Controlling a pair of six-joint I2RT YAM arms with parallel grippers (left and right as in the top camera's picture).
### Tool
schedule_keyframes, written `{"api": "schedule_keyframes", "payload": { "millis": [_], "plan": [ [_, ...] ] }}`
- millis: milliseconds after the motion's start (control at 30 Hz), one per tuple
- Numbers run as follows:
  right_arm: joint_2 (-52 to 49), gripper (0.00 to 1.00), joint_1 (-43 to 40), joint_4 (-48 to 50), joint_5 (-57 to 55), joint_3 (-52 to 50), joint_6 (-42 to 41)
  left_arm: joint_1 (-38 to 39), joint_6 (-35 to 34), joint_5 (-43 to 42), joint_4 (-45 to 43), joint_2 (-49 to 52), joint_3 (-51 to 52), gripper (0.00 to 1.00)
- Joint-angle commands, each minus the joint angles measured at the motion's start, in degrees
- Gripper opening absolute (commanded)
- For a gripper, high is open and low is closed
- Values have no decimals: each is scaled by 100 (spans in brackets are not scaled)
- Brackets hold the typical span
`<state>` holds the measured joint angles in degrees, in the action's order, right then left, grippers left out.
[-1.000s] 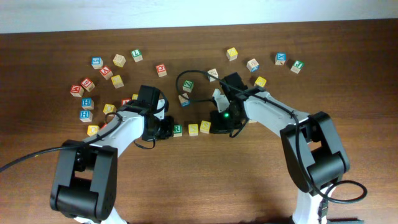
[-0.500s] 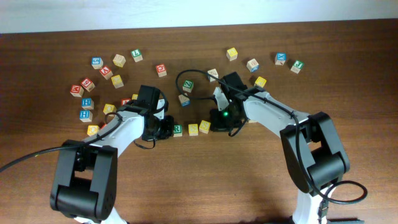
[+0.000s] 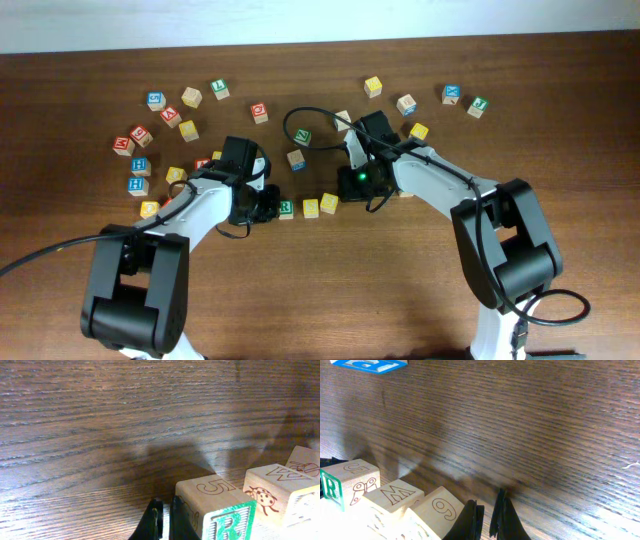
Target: Spell out RSS
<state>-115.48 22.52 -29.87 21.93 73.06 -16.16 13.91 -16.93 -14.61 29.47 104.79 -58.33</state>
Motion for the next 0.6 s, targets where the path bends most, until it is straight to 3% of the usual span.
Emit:
{"api": "schedule_keyframes", "payload": {
  "millis": [0,567],
  "plan": [
    [-127,4,-31,13,-46,-52,107,-2,-57,-46,-17,129,11,0],
    [-127,4,72,162,208,-52,566,234,-57,46,-63,129,11,0]
  ]
}}
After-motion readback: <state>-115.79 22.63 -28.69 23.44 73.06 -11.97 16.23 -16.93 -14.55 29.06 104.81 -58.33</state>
